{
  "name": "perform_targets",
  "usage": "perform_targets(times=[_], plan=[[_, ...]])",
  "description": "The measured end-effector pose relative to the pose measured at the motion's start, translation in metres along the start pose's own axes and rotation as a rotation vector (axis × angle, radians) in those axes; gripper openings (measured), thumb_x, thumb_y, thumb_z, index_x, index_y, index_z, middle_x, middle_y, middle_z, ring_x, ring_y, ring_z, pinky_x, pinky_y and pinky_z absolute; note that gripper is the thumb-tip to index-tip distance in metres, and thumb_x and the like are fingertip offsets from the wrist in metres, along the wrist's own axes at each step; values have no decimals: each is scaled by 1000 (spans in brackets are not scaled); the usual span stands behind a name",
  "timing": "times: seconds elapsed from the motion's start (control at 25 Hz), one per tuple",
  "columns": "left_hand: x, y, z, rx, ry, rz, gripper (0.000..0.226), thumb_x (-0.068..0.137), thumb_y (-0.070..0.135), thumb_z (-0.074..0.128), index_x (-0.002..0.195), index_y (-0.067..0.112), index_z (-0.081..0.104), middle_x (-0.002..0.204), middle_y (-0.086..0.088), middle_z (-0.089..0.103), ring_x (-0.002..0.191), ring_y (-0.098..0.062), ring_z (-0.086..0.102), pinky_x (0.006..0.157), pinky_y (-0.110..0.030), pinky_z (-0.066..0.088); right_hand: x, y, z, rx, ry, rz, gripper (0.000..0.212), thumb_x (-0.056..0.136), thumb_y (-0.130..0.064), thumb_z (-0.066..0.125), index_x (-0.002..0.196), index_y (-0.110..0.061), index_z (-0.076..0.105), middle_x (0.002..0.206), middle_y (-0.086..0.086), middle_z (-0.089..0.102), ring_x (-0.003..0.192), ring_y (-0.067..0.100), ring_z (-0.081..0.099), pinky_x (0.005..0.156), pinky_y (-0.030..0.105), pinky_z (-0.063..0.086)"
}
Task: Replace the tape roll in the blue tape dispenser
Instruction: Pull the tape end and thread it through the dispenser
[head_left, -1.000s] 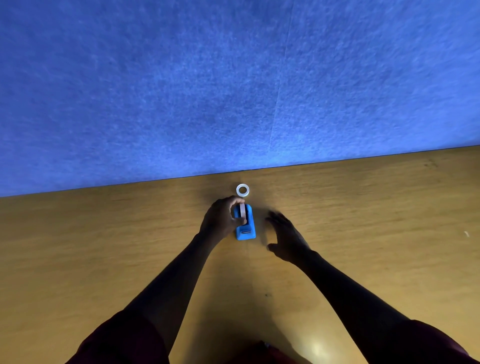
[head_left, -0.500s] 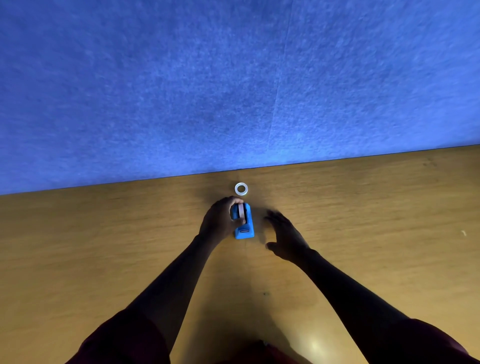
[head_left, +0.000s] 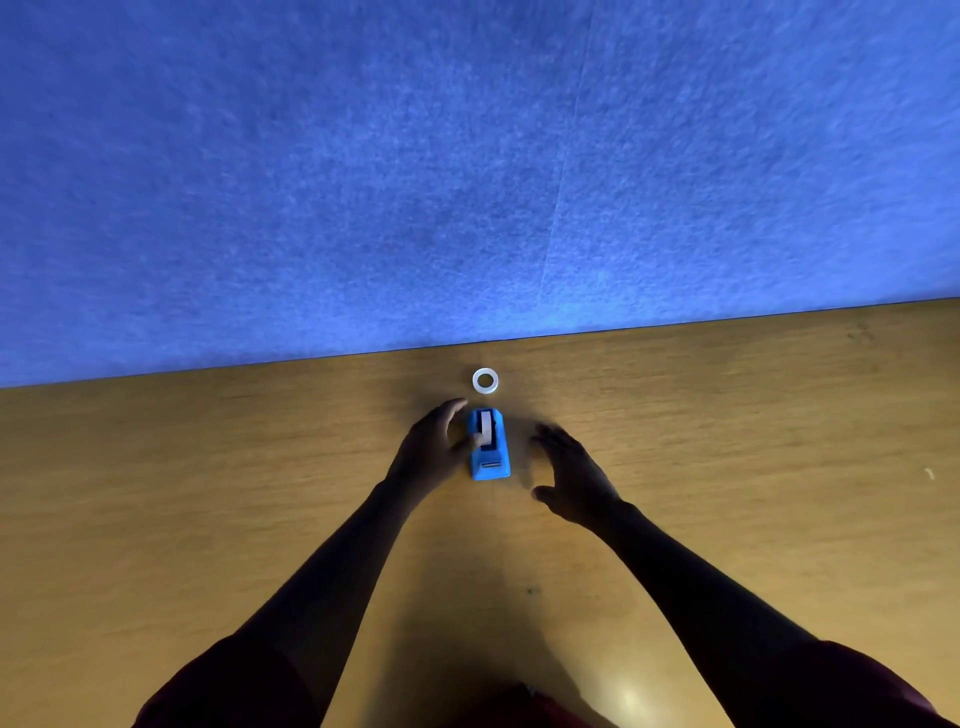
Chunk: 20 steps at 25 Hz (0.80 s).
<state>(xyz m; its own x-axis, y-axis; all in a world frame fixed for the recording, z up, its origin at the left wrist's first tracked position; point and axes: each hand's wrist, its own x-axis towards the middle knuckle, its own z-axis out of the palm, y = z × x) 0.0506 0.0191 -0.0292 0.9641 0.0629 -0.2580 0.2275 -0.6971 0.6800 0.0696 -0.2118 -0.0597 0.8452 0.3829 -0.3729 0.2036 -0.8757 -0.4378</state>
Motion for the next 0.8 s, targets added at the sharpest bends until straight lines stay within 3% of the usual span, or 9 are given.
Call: perform_targets(times=[0.32,0.44,0.64,0.8], plan=[[-9,-9,-5,-6,-205,-72,103,73,40,86,157,24,29,162,3,34,147,-18,33,116,-39,36,2,-4,-2,-9,5,3,83,83,-27,78,153,-18,33,165,2,25,152,20,20,118,37,30],[-13,-14,-3,43,-248,-52,117,69,36,91,160,27,18,166,3,25,150,-19,26,118,-39,34,3,-13,-11,14,-11,22,82,85,-27,77,153,-16,34,161,5,33,149,22,29,116,39,37],[-10,-10,4,116,-169,34,123,68,31,92,160,27,11,167,2,19,151,-21,25,117,-39,33,8,-40,-27,161,104,-28,51,88,-18,73,136,-16,53,137,4,61,125,19,59,96,34,54],[-6,-7,8,131,-123,85,117,67,33,92,159,25,20,165,0,24,149,-22,27,118,-40,34,17,-65,-34,257,213,-112,30,87,-11,72,115,-13,63,114,4,69,99,14,66,81,29,58]])
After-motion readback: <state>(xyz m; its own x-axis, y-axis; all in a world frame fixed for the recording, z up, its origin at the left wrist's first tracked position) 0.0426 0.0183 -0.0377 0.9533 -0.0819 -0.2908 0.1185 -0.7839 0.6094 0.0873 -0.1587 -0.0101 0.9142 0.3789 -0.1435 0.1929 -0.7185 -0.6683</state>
